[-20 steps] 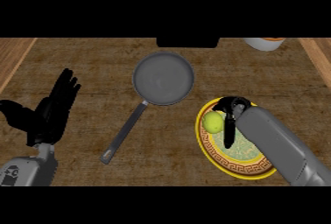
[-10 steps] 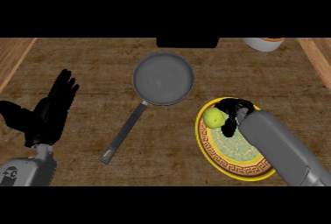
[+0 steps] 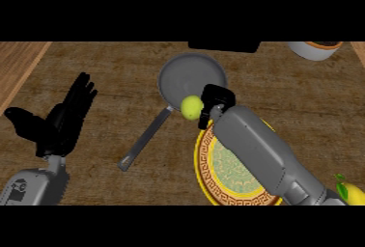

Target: Pick the pear from the plate and place it in the pan

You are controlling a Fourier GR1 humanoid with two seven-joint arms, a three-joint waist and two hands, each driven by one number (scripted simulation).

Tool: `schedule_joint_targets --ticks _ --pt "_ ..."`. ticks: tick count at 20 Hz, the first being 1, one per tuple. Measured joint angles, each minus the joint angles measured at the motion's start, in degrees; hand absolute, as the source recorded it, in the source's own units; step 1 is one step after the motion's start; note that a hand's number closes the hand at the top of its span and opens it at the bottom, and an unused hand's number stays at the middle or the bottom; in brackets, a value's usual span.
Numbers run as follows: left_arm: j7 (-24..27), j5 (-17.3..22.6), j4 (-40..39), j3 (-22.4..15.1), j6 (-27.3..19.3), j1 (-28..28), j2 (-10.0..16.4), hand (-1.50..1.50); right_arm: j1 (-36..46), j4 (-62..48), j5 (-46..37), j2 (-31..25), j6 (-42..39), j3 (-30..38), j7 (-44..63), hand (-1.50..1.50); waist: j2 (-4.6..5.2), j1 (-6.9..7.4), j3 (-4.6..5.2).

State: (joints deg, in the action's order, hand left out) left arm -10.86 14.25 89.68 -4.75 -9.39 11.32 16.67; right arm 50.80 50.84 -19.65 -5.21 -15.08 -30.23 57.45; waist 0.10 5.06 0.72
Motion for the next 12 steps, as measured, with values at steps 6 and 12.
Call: schedule_joint_targets --ticks 6,12 --pt "-0.6 -0.3 -0.2 -1.7 0.9 1.8 -0.5 0.00 12.4 -5.2 -10.6 3.5 10.2 -2.1 6.2 1.50 0.67 3.49 -0.05" --pt "-1.1 -0.9 -1.0 -3.1 1.0 3.5 -1.4 0.00 25.2 -11.9 -20.8 4.2 13.2 -5.5 9.7 1.50 0.99 5.03 0.02"
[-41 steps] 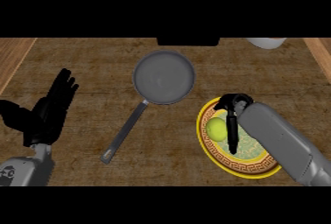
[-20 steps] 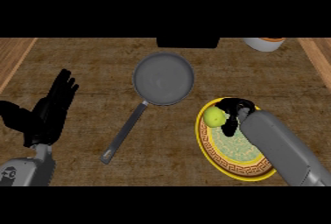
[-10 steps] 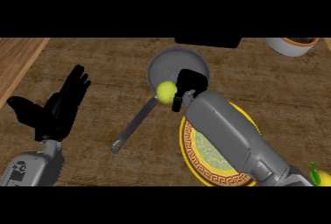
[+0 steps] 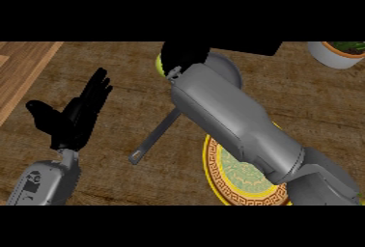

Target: Pick the pear from the plate and place it in the pan

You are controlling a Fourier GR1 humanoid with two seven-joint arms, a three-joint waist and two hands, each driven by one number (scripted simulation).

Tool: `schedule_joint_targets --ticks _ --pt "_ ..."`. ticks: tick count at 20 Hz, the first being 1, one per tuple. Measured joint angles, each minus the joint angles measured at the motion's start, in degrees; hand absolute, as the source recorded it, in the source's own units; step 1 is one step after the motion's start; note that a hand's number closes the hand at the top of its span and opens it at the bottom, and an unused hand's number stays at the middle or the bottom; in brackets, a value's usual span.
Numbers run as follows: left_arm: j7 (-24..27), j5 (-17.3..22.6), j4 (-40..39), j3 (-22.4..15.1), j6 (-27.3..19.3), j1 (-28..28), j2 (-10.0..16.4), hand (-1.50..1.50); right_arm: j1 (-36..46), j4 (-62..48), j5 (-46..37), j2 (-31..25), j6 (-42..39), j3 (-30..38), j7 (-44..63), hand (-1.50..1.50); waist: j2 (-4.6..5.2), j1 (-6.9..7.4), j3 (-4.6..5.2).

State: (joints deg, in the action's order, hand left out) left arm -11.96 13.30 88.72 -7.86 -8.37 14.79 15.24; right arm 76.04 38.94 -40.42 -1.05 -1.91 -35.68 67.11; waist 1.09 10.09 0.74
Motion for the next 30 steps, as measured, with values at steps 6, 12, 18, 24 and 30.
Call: schedule_joint_targets --ticks 6,12,18,24,30 --pt "-0.5 -0.4 -0.4 -0.8 -0.1 1.8 -0.7 0.00 9.3 -6.7 -4.3 0.1 1.1 -0.1 2.0 1.50 0.59 1.10 -0.08" --pt "-0.8 -0.9 -1.2 -0.4 -0.6 2.9 -0.6 0.00 14.4 -12.6 -6.9 0.2 3.3 1.1 3.3 1.50 0.81 0.46 -0.20" --pt "-1.0 -0.9 -2.1 0.6 -1.2 3.2 -0.6 0.00 16.4 -17.3 -9.3 0.2 6.3 2.3 3.8 1.50 0.60 -1.45 -0.33" --pt "0.1 -0.9 -2.9 2.1 -1.6 2.1 -0.2 0.00 14.8 -19.7 -11.5 0.2 10.8 3.2 3.6 1.50 0.09 -3.82 -0.48" --pt "0.9 -0.6 -2.1 3.1 -1.8 -0.1 0.0 0.00 9.0 -20.5 -13.4 0.2 16.9 3.8 2.1 1.50 -0.23 -5.67 -0.62"
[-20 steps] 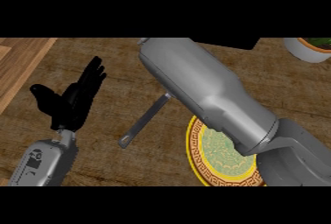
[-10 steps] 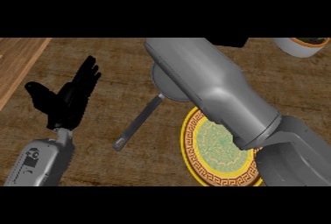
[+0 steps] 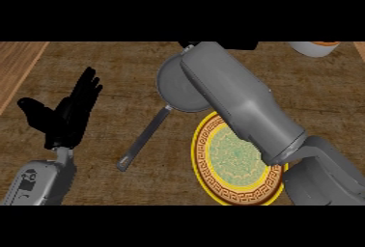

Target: Pick the pear from the plate and place it in the pan

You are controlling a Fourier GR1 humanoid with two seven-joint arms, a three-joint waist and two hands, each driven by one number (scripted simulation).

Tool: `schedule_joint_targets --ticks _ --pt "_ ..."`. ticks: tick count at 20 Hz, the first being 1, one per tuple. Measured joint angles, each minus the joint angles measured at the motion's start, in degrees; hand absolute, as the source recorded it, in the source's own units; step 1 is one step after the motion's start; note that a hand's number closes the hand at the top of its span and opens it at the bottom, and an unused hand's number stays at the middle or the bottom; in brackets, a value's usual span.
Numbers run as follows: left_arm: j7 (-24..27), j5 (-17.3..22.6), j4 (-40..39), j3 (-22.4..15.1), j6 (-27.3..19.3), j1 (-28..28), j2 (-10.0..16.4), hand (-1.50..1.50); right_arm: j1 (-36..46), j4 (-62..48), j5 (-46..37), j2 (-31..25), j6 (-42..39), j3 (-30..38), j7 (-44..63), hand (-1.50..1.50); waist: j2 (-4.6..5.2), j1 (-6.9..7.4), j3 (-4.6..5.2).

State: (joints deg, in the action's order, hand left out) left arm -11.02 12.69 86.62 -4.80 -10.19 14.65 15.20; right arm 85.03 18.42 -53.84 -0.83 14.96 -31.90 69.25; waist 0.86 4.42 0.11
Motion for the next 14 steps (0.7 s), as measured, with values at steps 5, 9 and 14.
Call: schedule_joint_targets --ticks 5,9,14 --pt "0.0 0.8 0.3 1.3 0.8 -0.8 0.9 0.00 -6.3 0.2 -0.6 0.1 6.7 1.1 -3.1 1.50 0.17 -0.47 -0.06" --pt "-0.2 0.6 0.4 1.4 0.7 -0.1 0.8 0.00 -10.2 -1.3 -0.9 0.1 11.9 2.1 -4.9 1.50 0.44 -0.27 -0.09" --pt "-0.5 0.4 2.1 0.9 0.8 -1.6 0.8 0.00 -13.8 -3.7 1.1 0.2 16.1 6.0 -5.2 -1.50 0.37 -0.16 -0.13"
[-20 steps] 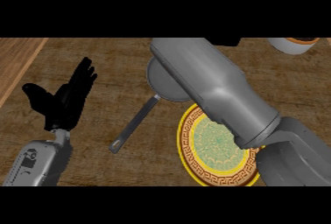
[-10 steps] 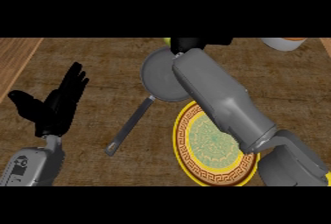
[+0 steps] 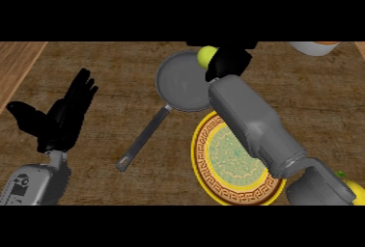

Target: Pick the pear from the plate and place it in the pan

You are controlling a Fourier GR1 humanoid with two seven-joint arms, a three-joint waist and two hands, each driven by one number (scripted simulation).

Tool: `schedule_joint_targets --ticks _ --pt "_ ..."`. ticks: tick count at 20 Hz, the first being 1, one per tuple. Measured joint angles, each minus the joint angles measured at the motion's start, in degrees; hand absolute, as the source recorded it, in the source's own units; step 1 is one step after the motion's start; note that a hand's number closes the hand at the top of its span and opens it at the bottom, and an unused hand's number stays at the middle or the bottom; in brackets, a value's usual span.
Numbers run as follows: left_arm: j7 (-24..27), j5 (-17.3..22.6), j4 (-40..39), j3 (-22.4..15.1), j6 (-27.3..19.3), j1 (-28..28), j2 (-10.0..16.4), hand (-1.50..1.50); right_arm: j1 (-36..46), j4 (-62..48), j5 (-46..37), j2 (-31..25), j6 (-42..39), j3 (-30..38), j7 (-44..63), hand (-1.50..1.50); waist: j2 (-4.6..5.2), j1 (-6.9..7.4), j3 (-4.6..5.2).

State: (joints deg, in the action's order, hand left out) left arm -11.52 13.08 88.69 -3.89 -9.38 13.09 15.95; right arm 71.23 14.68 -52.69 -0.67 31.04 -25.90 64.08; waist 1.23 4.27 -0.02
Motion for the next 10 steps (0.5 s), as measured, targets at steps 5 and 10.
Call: schedule_joint_targets --ticks 5,10 --pt "-0.3 0.2 0.5 0.3 0.2 -0.1 0.1 0.00 -5.0 0.0 3.4 0.0 5.7 4.0 -1.9 -1.50 0.01 0.04 -0.03" --pt "0.2 -0.1 -0.2 0.4 0.4 0.0 -0.1 0.00 -7.7 1.0 5.0 0.2 13.3 5.6 -4.6 -1.50 -0.04 -0.09 -0.03"
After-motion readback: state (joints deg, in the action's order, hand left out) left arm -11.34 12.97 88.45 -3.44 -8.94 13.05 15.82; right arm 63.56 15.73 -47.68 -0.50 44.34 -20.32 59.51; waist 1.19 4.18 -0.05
